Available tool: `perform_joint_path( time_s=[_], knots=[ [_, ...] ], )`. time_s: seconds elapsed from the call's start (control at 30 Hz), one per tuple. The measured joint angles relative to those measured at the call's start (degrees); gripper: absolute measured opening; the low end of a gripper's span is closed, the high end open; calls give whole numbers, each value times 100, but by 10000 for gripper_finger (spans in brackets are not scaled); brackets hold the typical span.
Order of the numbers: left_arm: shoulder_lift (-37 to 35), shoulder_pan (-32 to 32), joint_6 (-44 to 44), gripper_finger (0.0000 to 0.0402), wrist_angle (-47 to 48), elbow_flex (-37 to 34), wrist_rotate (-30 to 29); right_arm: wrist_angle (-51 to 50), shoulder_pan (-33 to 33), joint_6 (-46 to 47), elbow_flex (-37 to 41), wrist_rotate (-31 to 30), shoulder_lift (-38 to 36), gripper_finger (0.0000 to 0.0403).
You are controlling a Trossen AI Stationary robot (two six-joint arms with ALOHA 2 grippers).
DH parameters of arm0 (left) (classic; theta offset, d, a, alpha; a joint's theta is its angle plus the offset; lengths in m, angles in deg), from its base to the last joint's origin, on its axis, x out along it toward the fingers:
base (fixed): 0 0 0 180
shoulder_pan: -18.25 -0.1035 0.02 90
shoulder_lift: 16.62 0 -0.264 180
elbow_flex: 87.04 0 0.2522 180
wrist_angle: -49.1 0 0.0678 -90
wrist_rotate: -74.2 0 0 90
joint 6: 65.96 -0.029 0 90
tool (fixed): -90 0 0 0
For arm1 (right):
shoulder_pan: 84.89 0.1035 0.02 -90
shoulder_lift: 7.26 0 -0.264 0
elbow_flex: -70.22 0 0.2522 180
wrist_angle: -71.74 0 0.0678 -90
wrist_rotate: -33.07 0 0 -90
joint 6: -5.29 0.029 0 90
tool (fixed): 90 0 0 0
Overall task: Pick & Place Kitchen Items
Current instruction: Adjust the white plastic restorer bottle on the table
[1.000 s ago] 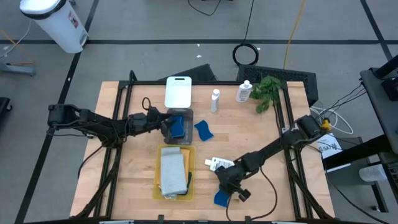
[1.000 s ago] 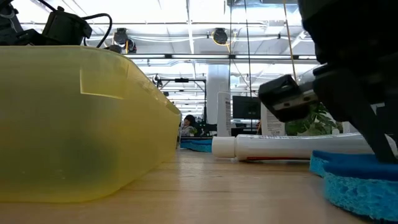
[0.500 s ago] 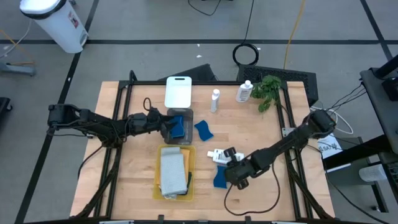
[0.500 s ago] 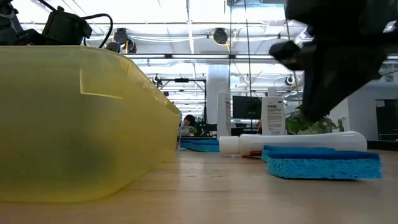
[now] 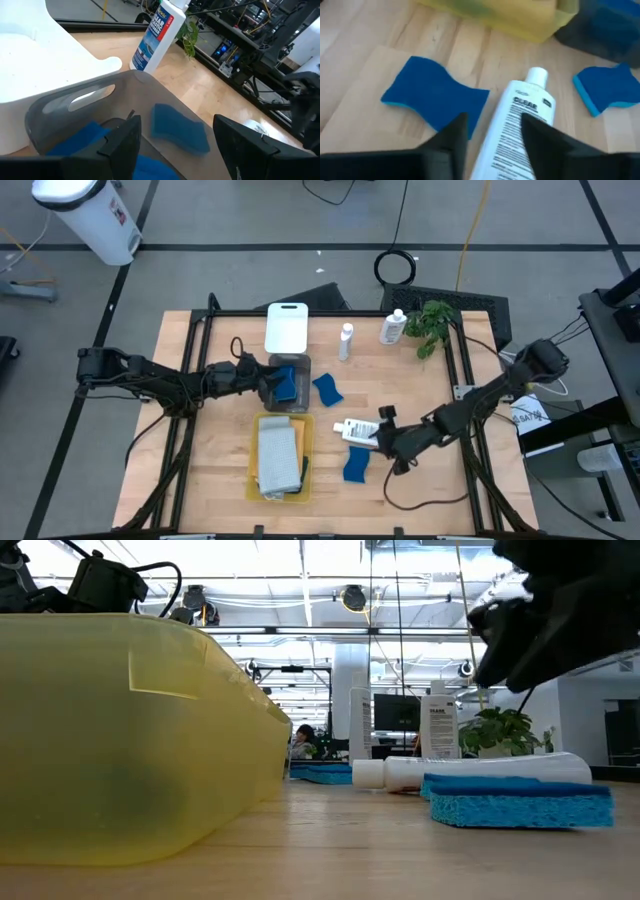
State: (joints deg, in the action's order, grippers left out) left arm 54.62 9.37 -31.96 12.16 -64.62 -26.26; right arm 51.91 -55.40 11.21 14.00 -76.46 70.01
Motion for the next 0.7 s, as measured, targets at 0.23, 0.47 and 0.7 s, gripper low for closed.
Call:
perform_joint_path(
  time_s=[0.23, 0.47, 0.7],
  knots=[
    [0, -2, -2, 253, -2, 0, -2, 625, -448, 313, 683, 10, 72, 305],
    [0, -2, -26, 253, -2, 0, -2, 640, -630, 797, 717, 383, 803, 374],
    [0, -2, -24, 253, 0, 0, 0, 618, -871, 708, 706, 414, 931, 355]
  ],
)
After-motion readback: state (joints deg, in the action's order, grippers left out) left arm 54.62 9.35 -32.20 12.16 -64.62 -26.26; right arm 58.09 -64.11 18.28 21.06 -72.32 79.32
